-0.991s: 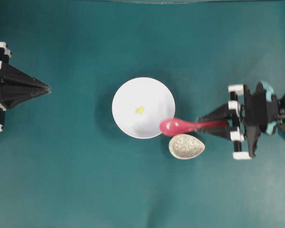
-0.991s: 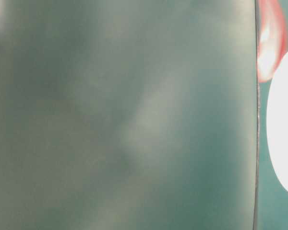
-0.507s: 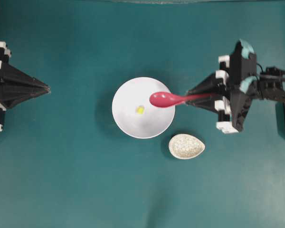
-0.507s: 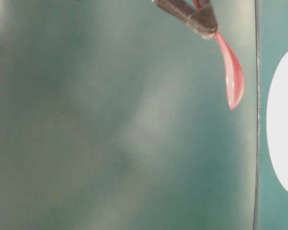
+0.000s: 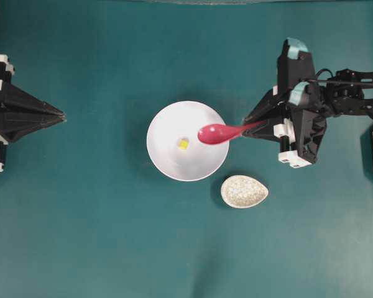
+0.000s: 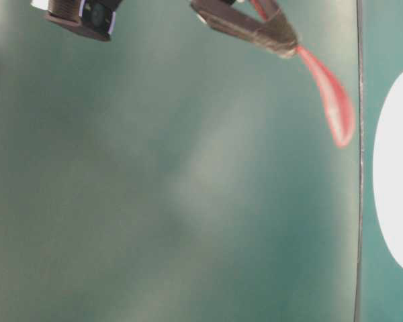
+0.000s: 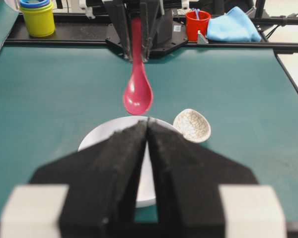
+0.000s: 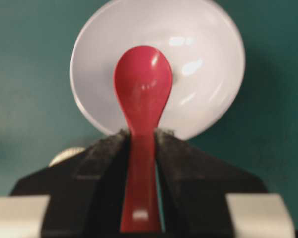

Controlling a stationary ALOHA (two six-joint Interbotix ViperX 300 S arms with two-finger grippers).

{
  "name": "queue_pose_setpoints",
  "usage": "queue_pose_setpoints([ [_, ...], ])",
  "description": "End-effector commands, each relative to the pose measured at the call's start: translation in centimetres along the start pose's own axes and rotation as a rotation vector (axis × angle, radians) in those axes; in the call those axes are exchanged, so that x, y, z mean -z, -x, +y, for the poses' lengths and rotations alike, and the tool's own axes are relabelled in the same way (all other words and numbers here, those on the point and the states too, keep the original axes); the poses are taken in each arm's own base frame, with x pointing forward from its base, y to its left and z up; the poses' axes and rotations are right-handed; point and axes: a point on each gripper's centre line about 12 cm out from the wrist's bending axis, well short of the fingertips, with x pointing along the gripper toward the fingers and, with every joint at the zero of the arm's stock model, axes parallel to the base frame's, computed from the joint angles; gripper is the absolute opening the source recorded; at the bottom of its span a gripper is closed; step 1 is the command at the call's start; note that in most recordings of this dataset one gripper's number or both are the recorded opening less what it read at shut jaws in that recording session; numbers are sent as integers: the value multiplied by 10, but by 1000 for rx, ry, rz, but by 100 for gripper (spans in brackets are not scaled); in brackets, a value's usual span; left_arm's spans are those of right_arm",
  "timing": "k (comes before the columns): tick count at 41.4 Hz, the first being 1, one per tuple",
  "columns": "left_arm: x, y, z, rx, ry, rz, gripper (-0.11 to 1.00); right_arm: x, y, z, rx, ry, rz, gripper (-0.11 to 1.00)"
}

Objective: Scoop the yellow hexagonal prism block from the bowl with a spoon using the right arm.
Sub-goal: 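Lift the pink spoon out of the rest and move it toward the bowl, then lower the spoon bowl into the white bowl beside the yellow block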

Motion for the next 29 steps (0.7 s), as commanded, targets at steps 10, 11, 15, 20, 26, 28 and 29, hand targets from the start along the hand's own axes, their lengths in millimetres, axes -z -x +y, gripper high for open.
queue_pose_setpoints([
  [10, -9, 1, 0, 1, -9, 0, 11, -15, -6, 3, -22, -39, 30, 25],
  [11, -10, 1, 0, 1, -9, 0, 11, -16, -7, 3, -24, -44, 35, 25],
  [15, -9, 3, 0, 0, -11, 17, 11, -23, -12, 6, -38, -57, 58, 25],
  [20, -9, 6, 0, 0, -11, 35, 11, -31, -20, 8, -54, -65, 105, 25],
  [26, -7, 7, 0, 0, -12, 55, 11, -37, -33, 6, -55, -59, 175, 25],
  [28, -7, 7, 0, -1, -12, 55, 11, -40, -36, 5, -51, -56, 196, 25],
  [29, -7, 7, 0, -1, -12, 57, 11, -41, -38, 5, -49, -55, 206, 25],
])
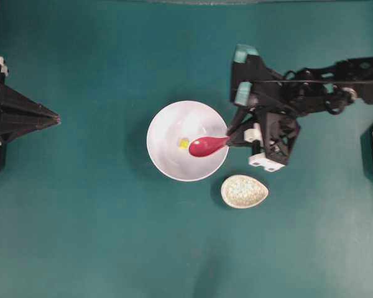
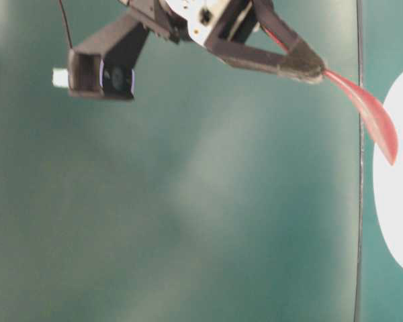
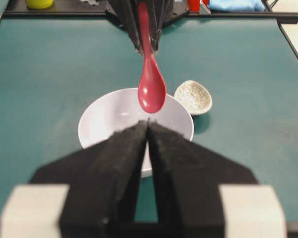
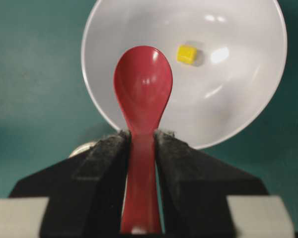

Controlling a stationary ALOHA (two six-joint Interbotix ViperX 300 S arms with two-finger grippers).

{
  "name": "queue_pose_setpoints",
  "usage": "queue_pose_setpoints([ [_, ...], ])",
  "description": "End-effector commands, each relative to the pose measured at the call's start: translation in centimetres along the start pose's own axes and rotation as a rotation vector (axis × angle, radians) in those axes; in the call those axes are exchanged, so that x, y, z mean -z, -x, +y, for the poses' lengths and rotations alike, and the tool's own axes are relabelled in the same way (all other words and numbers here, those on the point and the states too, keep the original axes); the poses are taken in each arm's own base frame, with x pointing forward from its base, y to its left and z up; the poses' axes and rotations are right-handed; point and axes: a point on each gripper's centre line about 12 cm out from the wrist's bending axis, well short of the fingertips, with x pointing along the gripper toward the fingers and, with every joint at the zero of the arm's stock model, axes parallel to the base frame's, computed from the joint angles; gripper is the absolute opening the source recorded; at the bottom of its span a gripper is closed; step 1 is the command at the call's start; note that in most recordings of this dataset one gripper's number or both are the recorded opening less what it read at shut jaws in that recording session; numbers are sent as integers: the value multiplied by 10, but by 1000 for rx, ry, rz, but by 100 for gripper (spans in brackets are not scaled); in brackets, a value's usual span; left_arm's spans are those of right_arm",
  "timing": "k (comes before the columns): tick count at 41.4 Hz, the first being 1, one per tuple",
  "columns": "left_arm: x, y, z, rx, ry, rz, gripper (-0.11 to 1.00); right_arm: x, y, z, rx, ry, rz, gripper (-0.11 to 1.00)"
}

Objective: Scoop the yellow hexagonal prism block from the bowl with a spoon using the right arm.
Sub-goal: 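Lower the spoon bowl into the white bowl beside the yellow block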

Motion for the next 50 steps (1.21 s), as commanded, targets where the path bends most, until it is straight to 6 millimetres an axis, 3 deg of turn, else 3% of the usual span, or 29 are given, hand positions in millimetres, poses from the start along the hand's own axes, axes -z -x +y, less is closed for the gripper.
queue_pose_setpoints([
  [1, -12, -1, 1, -3, -4, -28, 11, -19, 5, 0, 7, 11, -10, 25],
  [16, -11, -1, 3, -14, -2, -26, 11, -23, -9, -10, 98, -8, 138, 25],
  [50, -11, -1, 3, -14, -2, -29, 11, -19, -39, -7, 93, -14, 201, 25],
])
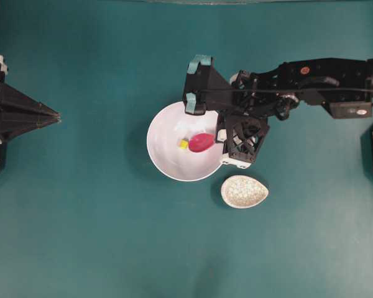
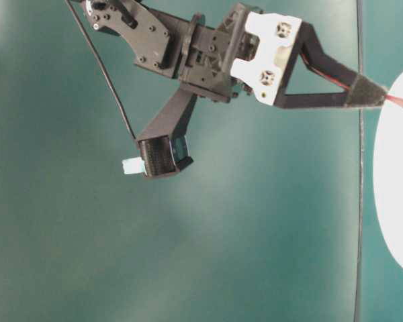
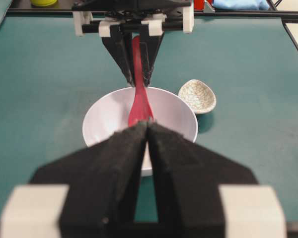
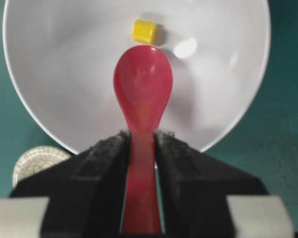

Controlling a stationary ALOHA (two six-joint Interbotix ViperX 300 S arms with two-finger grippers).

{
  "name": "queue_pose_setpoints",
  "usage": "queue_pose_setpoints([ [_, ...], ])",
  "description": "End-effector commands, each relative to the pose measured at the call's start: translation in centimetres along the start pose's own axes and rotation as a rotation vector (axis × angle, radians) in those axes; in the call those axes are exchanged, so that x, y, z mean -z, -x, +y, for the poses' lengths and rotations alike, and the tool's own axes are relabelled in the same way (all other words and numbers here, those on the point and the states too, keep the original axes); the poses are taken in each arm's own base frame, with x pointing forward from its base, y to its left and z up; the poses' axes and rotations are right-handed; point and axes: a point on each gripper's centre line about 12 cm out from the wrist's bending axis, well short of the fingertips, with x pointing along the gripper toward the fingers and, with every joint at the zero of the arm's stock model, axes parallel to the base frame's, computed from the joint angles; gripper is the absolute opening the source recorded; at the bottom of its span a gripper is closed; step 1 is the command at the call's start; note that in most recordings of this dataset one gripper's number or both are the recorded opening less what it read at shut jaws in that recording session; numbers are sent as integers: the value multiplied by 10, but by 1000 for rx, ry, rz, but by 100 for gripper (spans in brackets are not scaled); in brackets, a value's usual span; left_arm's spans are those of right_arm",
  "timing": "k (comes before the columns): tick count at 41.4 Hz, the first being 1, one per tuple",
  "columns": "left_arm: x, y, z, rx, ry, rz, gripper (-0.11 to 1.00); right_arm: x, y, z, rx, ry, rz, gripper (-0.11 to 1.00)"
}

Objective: Scoop the yellow hexagonal prism block from the bowl with a spoon using the right arm.
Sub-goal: 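Lower the spoon bowl into the white bowl beside the yellow block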

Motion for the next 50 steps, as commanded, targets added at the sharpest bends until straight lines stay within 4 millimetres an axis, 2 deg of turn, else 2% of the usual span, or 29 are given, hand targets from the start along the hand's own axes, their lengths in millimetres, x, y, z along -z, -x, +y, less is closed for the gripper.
queue_pose_setpoints([
  [1, -11, -1, 0, -2, -3, -28, 11, -9, 9, 4, -7, 7, -38, 25],
  [50, -12, -1, 0, -2, -3, -32, 11, -16, -6, 3, -1, 6, -92, 25],
])
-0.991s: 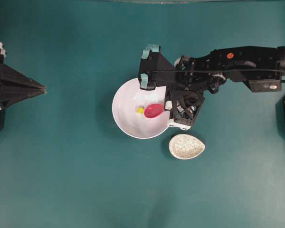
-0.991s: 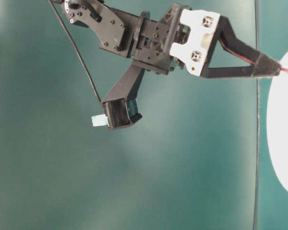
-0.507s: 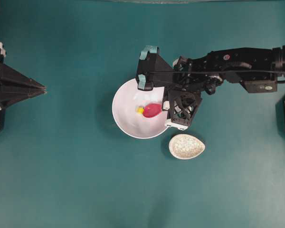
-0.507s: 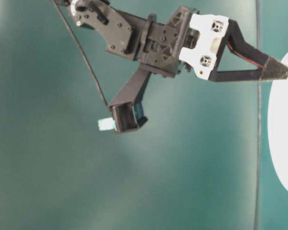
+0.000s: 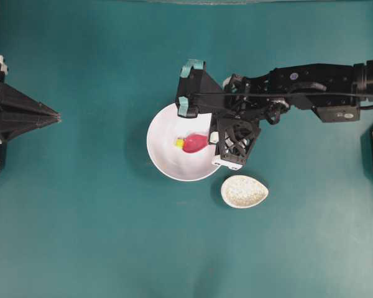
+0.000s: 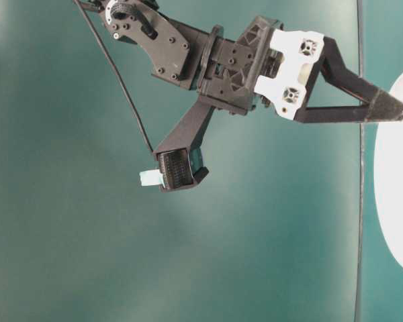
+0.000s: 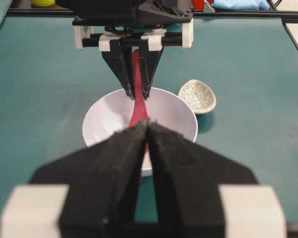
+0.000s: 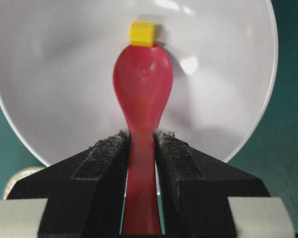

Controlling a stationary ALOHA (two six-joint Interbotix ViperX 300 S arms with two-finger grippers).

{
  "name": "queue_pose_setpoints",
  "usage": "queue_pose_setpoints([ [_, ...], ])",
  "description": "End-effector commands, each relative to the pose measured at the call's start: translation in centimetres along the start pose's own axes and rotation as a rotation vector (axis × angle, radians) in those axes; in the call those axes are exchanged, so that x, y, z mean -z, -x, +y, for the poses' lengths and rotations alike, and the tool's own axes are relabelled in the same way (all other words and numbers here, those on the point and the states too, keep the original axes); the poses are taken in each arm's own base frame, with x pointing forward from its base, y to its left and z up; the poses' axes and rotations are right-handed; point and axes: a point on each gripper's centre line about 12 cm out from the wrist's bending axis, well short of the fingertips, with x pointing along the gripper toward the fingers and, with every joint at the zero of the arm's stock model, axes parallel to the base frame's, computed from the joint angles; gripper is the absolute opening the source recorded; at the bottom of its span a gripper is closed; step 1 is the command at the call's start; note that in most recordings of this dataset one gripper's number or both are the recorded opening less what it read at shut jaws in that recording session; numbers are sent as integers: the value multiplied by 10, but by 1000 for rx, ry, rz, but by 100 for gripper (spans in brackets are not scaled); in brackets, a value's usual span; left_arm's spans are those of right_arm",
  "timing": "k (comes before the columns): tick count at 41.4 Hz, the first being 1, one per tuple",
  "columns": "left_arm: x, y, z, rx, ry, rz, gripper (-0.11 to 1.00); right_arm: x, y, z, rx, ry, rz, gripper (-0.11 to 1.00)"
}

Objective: Scoop the yellow hexagonal prism block from the bowl with a spoon using the right arm.
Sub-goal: 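Lower the spoon bowl into the white bowl beside the yellow block, then push the spoon left under the yellow block to scoop it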

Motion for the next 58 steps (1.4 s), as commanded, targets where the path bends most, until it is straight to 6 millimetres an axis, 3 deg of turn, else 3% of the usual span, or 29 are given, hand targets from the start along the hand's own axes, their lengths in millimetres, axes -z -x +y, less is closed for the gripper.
queue_pose_setpoints([
  [1, -12, -1, 0, -2, -4, -32, 11, -12, 10, 4, -7, 9, -51, 25],
  [58, -15, -1, 1, -2, 2, -38, 11, -29, 3, 5, -3, 15, -199, 25],
])
